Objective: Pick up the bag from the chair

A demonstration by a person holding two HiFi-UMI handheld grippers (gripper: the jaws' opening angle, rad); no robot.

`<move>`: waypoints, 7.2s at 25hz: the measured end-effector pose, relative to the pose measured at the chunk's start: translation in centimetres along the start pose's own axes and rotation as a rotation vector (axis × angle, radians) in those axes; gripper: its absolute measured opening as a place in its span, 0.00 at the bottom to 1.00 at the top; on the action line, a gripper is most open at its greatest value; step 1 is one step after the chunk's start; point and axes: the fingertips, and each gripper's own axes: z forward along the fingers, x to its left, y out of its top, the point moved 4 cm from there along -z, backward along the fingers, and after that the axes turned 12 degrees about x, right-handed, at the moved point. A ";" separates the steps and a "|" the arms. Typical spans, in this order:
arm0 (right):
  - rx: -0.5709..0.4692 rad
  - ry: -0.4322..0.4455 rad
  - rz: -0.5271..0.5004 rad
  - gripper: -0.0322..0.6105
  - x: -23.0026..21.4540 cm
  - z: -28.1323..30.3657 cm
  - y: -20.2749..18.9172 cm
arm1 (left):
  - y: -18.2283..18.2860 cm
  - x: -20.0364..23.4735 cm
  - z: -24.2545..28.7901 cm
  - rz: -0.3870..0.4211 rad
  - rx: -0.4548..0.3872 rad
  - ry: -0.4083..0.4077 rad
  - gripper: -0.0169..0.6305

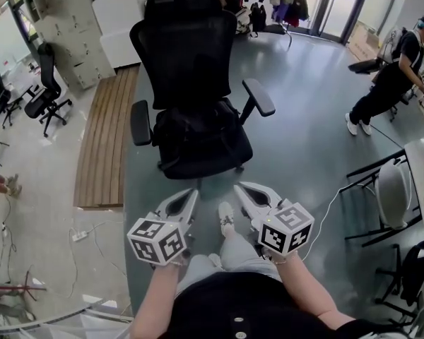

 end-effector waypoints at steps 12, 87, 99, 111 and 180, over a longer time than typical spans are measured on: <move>0.017 0.018 -0.006 0.05 -6.9 6.0 4.5 | 5.3 4.8 6.0 -0.021 -0.015 0.036 0.05; 0.226 0.047 0.085 0.05 -31.0 31.7 16.2 | 19.4 26.6 28.1 -0.261 0.095 0.247 0.05; 0.295 0.009 0.134 0.05 -33.8 34.8 13.5 | 17.2 31.2 30.5 -0.311 0.164 0.285 0.06; 0.397 -0.092 0.188 0.20 -37.1 38.1 9.1 | 14.4 35.8 32.1 -0.380 0.201 0.338 0.06; 0.551 -0.227 0.152 0.12 -43.9 44.5 -0.8 | 7.3 43.6 36.6 -0.383 0.330 0.480 0.20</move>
